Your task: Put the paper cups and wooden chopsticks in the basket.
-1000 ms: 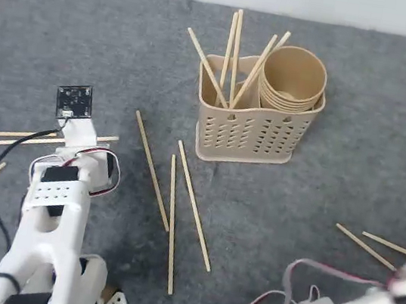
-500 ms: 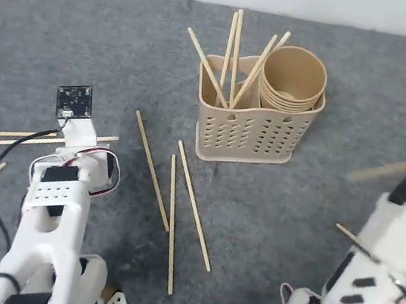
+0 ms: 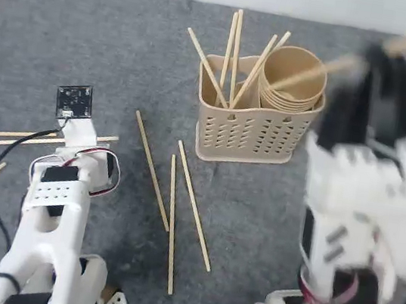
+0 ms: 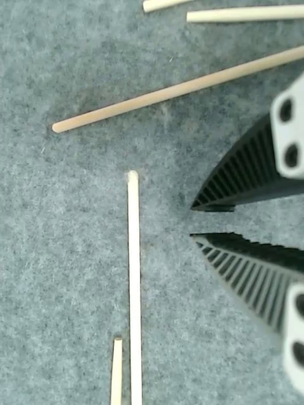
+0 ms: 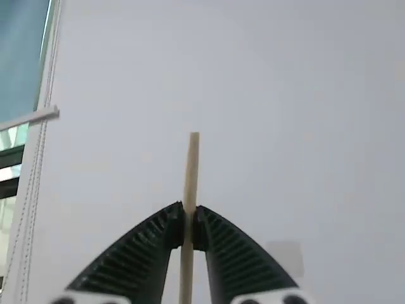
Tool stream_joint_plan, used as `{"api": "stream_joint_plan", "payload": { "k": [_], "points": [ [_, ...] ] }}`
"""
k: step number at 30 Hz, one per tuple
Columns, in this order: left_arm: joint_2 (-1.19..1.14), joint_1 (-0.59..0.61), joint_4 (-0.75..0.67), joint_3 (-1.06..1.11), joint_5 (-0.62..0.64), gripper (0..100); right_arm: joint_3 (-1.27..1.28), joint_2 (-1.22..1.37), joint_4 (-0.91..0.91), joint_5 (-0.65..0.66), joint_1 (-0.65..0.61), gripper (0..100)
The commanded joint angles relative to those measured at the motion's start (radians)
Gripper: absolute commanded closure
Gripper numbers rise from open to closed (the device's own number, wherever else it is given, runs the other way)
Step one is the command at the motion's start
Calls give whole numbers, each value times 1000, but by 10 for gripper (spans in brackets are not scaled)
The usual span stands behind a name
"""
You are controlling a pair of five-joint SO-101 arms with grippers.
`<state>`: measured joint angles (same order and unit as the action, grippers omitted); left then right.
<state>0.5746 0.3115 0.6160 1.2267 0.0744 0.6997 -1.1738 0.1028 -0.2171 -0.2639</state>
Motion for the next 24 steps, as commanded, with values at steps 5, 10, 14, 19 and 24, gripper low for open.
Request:
{"api": "stream_joint_plan", "payload": {
  "k": [5, 10, 14, 19, 24],
  "points": [
    [35, 6, -21, -12, -35, 948, -193, 397, 19, 26, -77, 991],
    [35, 6, -21, -12, -35, 948, -207, 588, 19, 26, -81, 991],
    [35, 6, -21, -12, -35, 948, -206, 696, 19, 26, -77, 991],
    [35, 6, -21, -12, -35, 948, -161, 714, 16, 25, -81, 886],
    [35, 6, -21, -12, -35, 948, -94, 618, 8, 25, -81, 837]
  ]
}}
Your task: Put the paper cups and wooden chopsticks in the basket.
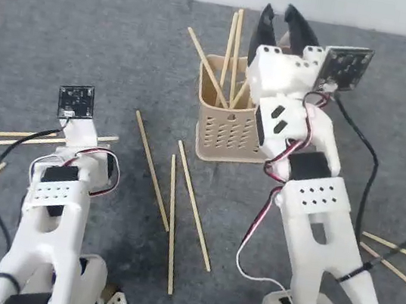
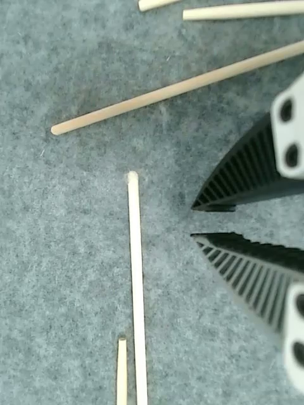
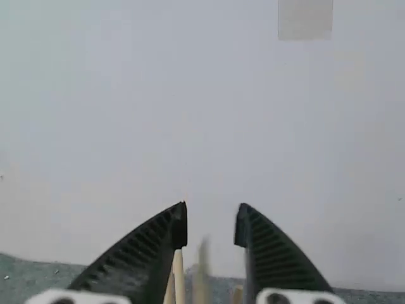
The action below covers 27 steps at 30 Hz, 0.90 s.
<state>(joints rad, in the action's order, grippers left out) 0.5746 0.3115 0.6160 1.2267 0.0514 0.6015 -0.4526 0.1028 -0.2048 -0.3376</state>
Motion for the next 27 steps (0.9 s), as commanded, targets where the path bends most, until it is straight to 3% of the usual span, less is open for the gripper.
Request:
{"api": "stream_joint_plan", "payload": {
  "k": [1, 4, 9, 15, 20, 27],
  "points": [
    [35, 6, -21, -12, -12, 948, 20, -139, -4, 12, -4, 853],
    [35, 6, -21, -12, -12, 948, 38, -274, -162, 12, -1, 893],
    [35, 6, -21, -12, -12, 949, 35, -549, -595, 12, 28, 897],
    [35, 8, -21, -12, -12, 949, 0, -763, -993, 28, 225, 897],
    [35, 8, -21, -12, -14, 949, -68, -705, -1193, 226, 424, 902],
    [35, 8, -21, -10, -14, 949, -72, -450, -1382, 586, 598, 902]
  ]
}}
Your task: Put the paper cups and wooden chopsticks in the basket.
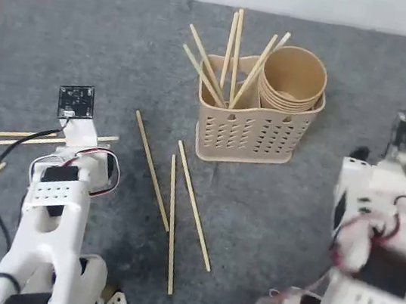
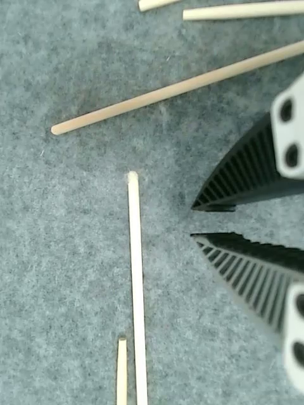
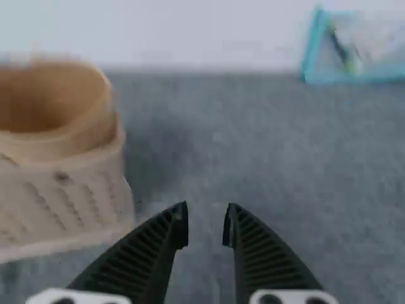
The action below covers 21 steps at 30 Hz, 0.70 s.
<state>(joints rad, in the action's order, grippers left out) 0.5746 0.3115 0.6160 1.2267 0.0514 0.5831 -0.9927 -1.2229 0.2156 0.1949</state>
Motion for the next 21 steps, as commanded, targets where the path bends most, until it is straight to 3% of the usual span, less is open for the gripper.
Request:
{"api": "stream_joint_plan", "payload": {
  "k": [1, 6, 11, 21],
  "points": [
    [35, 8, -21, -10, -14, 949, -54, 131, -74, 227, 87, 899],
    [35, 8, -21, -10, -15, 949, -54, 306, -97, 531, 185, 896],
    [35, 8, -21, -10, -15, 949, -54, 453, -65, 730, 255, 896],
    [35, 8, -21, -10, -15, 949, -61, 673, 45, 918, 308, 895]
  ]
}}
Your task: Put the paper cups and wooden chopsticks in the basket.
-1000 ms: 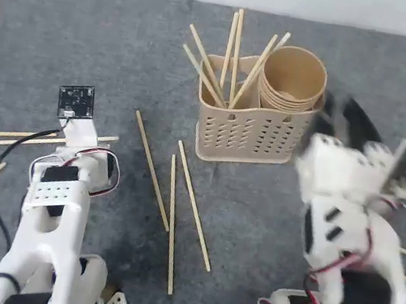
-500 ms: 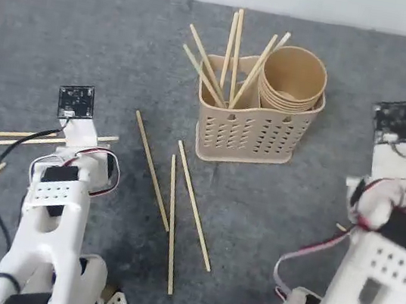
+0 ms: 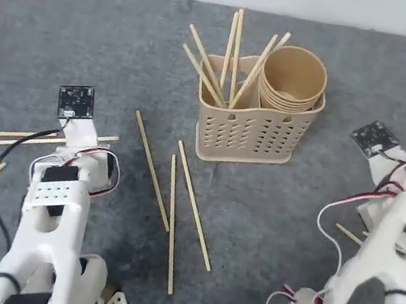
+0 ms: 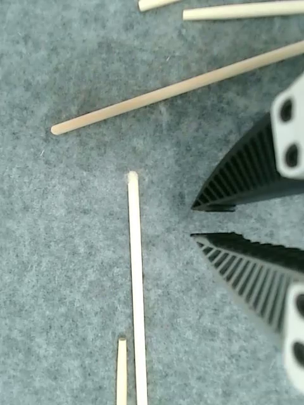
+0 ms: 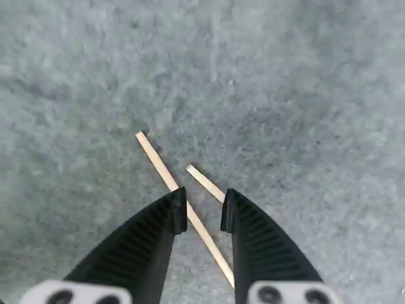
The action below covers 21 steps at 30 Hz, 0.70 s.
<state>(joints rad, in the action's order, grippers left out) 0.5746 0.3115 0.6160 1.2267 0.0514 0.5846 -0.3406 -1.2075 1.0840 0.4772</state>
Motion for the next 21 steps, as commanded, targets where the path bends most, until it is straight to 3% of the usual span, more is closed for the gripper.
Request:
{"api": "stream_joint_plan", "payload": {
  "k": [1, 7, 14, 21],
  "points": [
    [35, 8, -21, -10, -15, 949, -68, 39, 35, 68, 27, 895],
    [35, 8, -21, -10, -15, 949, -77, 166, 35, 203, 62, 895],
    [35, 8, -21, -10, -17, 949, -77, 303, 209, 213, 113, 896],
    [35, 8, -23, -10, -17, 949, -120, 409, 232, 253, 147, 896]
  ]
}}
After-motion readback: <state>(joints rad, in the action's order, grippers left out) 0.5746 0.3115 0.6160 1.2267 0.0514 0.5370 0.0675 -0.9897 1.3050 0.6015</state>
